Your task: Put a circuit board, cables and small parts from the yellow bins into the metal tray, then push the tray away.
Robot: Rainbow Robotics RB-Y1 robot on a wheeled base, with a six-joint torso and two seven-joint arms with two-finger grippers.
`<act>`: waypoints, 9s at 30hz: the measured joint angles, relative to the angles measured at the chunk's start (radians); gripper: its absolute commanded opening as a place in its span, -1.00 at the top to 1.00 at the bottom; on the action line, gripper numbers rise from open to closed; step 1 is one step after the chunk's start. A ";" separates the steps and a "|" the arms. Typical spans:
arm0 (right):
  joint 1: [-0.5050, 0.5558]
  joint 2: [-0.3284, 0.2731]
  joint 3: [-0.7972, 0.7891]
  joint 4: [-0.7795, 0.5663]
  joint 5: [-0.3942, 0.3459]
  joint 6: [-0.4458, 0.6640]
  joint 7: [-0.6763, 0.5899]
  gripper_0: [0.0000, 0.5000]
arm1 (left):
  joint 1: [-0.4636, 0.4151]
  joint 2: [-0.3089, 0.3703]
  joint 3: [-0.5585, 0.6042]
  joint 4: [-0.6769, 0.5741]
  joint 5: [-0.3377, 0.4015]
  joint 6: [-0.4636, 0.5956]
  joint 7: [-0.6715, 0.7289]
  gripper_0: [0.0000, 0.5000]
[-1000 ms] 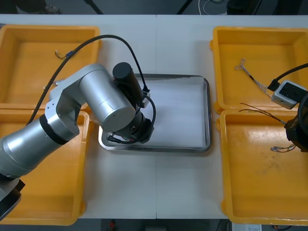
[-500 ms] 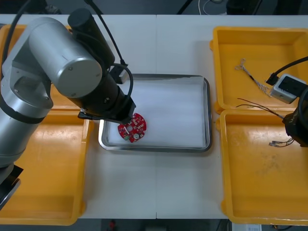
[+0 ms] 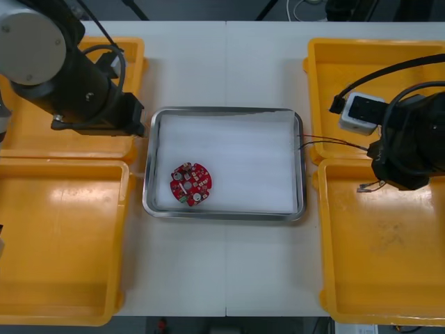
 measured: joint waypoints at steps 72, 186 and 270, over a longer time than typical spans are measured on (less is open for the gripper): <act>-0.357 0.314 0.792 0.653 0.301 -0.333 0.218 -1.00 | -0.261 0.020 -0.035 0.945 -0.253 -0.449 0.235 -1.00; -0.368 0.304 -0.152 1.421 0.498 -0.542 0.125 -1.00 | -0.249 -0.100 -0.421 0.356 -0.036 -0.251 0.230 1.00; -0.289 0.310 -0.217 0.644 0.289 -0.001 0.027 1.00 | -0.300 0.046 -0.072 0.519 -0.110 -0.206 -0.161 -1.00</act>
